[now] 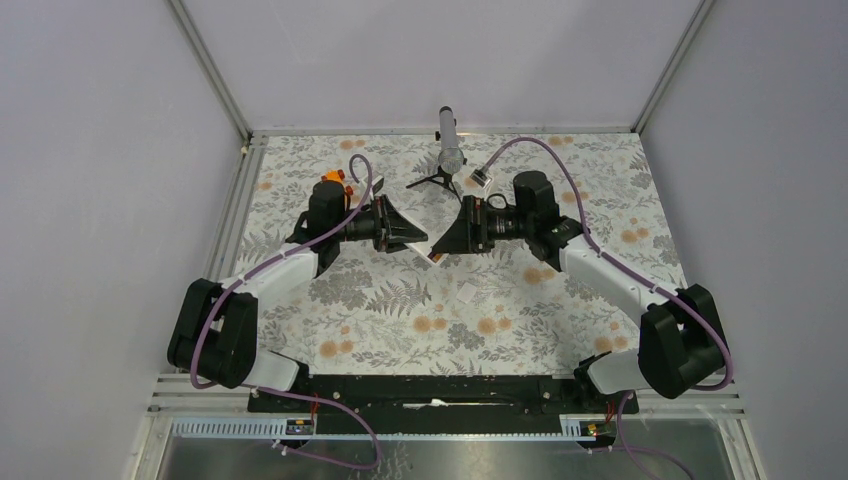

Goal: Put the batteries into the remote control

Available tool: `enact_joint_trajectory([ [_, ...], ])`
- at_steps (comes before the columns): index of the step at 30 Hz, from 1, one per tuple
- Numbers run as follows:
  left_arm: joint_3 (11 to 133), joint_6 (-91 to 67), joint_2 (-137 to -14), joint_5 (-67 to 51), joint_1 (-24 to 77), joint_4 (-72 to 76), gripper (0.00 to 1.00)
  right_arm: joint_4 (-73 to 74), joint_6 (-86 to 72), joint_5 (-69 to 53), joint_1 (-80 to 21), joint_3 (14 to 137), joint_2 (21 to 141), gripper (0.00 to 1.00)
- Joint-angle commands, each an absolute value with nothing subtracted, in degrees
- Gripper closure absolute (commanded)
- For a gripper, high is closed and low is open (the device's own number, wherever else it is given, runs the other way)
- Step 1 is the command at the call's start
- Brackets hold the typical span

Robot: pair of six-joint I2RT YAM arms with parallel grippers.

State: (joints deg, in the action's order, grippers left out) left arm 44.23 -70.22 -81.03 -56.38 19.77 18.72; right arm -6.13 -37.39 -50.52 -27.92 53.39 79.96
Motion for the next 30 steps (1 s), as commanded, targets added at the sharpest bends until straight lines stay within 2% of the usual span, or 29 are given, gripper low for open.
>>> enact_joint_trajectory([
  [1, 46.59, -69.23, -79.20, -58.12, 19.42, 19.46, 1.00, -6.28, -33.14, -53.82, -29.22, 54.67, 78.70, 0.00],
  [6, 46.49, -70.07, -78.94, -57.79, 19.42, 19.42, 1.00, -5.02, -31.73, -52.78, -29.66, 54.95, 78.75, 0.00],
  [12, 46.70, -70.40, -78.59, -57.48, 19.41, 18.33, 1.00, -2.93, -29.85, -51.09, -30.68, 56.09, 79.03, 0.06],
  [26, 46.42, -70.10, -77.73, -57.09, 19.45, 17.02, 1.00, -1.32, -30.41, -48.57, -31.97, 57.76, 80.74, 0.33],
  [30, 46.41, -70.14, -77.82, -56.97, 19.42, 16.90, 1.00, -1.35, -30.41, -48.37, -32.08, 57.59, 80.56, 0.36],
])
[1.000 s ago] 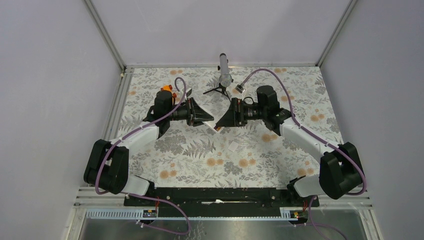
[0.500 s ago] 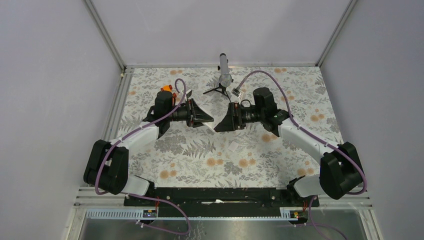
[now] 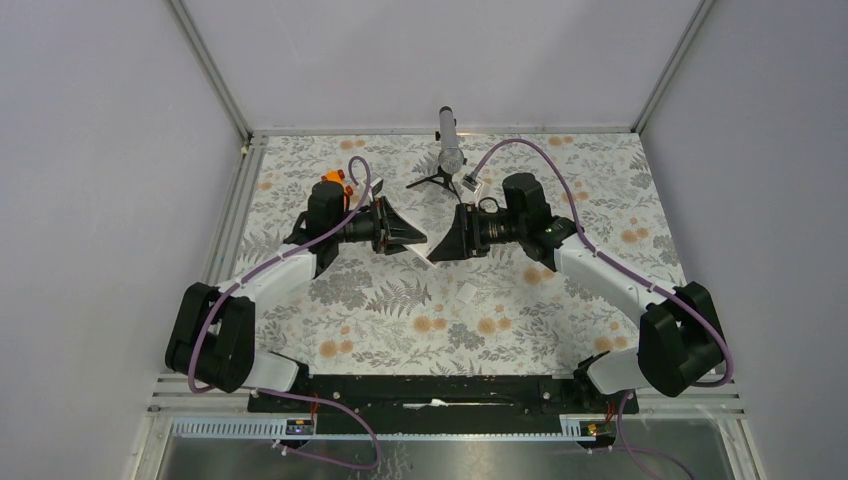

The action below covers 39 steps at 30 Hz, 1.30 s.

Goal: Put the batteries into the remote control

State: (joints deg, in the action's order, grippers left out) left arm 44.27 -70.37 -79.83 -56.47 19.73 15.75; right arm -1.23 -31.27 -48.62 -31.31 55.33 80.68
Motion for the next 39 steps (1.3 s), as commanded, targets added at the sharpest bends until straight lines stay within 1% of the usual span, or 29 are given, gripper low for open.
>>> enact_joint_trajectory([
  [1, 46.47, -70.14, -77.90, -56.95, 19.48, 16.81, 1.00, -1.34, -30.27, -48.42, -32.05, 57.58, 80.56, 0.37],
  [6, 46.54, -70.14, -78.08, -56.87, 19.42, 16.70, 1.00, -1.32, -29.91, -48.30, -32.08, 57.40, 80.60, 0.41],
  [8, 46.49, -70.14, -78.18, -56.87, 19.45, 16.55, 1.00, -1.32, -29.88, -48.17, -32.08, 57.31, 80.71, 0.45],
  [10, 46.45, -70.12, -78.06, -56.91, 19.44, 16.39, 1.00, -1.32, -29.96, -48.08, -32.06, 57.39, 80.85, 0.52],
  [13, 46.33, -70.05, -77.93, -56.91, 19.42, 16.18, 1.00, -1.32, -30.14, -48.34, -32.07, 57.62, 81.16, 0.57],
  [17, 46.15, -70.00, -77.74, -56.89, 19.42, 16.10, 1.00, -1.32, -30.22, -48.74, -32.06, 57.82, 81.30, 0.58],
  [19, 46.14, -69.66, -77.65, -56.99, 19.43, 15.94, 1.00, -1.76, -30.52, -49.50, -32.08, 57.84, 81.11, 0.55],
  [24, 46.36, -67.13, -77.20, -57.58, 19.30, 15.21, 1.00, -3.87, -33.09, -50.02, -31.99, 57.60, 80.16, 0.43],
  [29, 46.24, -61.83, -75.04, -58.34, 18.07, 14.86, 1.00, -4.14, -35.01, -47.50, -31.60, 56.01, 79.04, 0.26],
  [32, 45.96, -57.21, -72.97, -58.14, 16.64, 12.38, 1.00, -5.69, -36.29, -43.72, -31.01, 53.81, 76.57, 0.18],
  [35, 45.09, -53.93, -70.57, -57.73, 14.87, 11.11, 1.00, -5.72, -36.27, -38.22, -30.23, 52.03, 73.51, 0.13],
  [39, 44.03, -50.89, -67.71, -55.14, 10.98, 7.36, 1.00, -4.80, -33.65, -29.20, -28.89, 48.81, 68.89, 0.12],
])
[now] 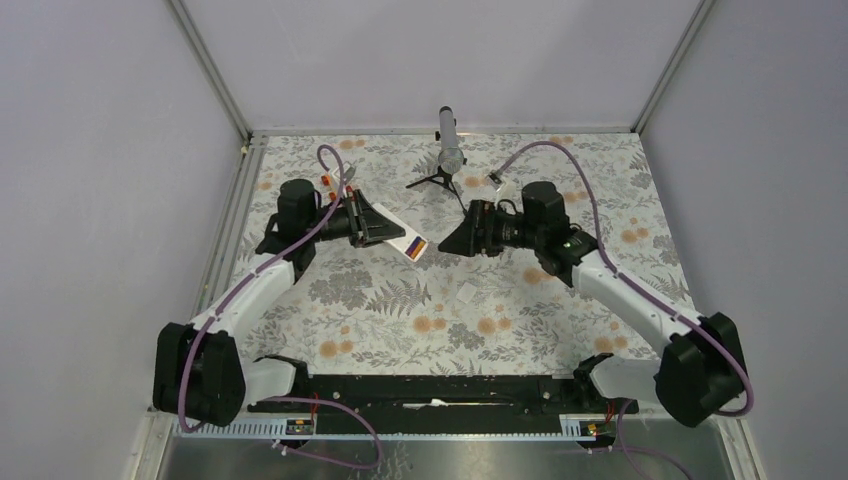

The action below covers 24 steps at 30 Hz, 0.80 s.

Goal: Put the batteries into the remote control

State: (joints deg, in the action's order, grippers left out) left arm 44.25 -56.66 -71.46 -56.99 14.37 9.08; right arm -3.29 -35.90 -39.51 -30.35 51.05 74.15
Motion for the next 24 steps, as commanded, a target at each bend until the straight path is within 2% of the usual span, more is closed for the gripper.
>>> enact_joint_trajectory([
  [1, 43.73, -50.50, -67.02, -54.46, 9.84, 6.78, 1.00, -3.07, -30.46, -26.98, -28.92, 48.00, 67.81, 0.13],
  [4, 42.95, -50.13, -65.41, -52.18, 6.69, 5.40, 1.00, 2.82, -15.76, -22.51, -30.98, 46.43, 65.65, 0.15],
  [7, 42.96, -49.32, -64.65, -49.85, 4.59, 3.57, 1.00, 8.55, -1.76, -13.79, -39.34, 47.26, 66.60, 0.14],
  [12, 42.91, -49.31, -64.46, -46.68, 1.76, 0.94, 1.00, 16.22, 7.10, -1.74, -44.06, 50.93, 75.22, 0.14],
  [24, 41.05, -50.45, -64.98, -45.93, -2.46, 0.53, 1.00, 20.38, 16.69, -4.06, -45.33, 53.22, 86.83, 0.13],
])
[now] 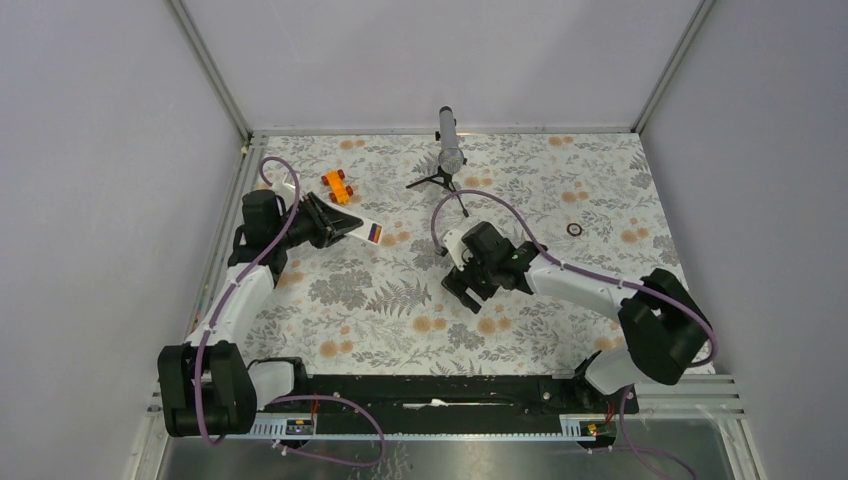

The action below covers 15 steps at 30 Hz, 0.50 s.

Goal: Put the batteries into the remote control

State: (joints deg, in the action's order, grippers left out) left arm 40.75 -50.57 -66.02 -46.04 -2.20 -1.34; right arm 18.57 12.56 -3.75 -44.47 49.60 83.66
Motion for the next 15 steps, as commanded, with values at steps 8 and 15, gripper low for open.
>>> enact_joint_trajectory([
  [8, 40.96, -50.45, -66.16, -46.94, -2.75, 1.19, 1.00, 22.91, 16.71, -2.21, -45.45, 59.25, 95.71, 0.18],
  [15, 40.69, -50.61, -67.27, -48.02, -3.16, 2.29, 1.00, 26.91, 16.61, -1.28, -45.38, 61.69, 99.12, 0.20],
])
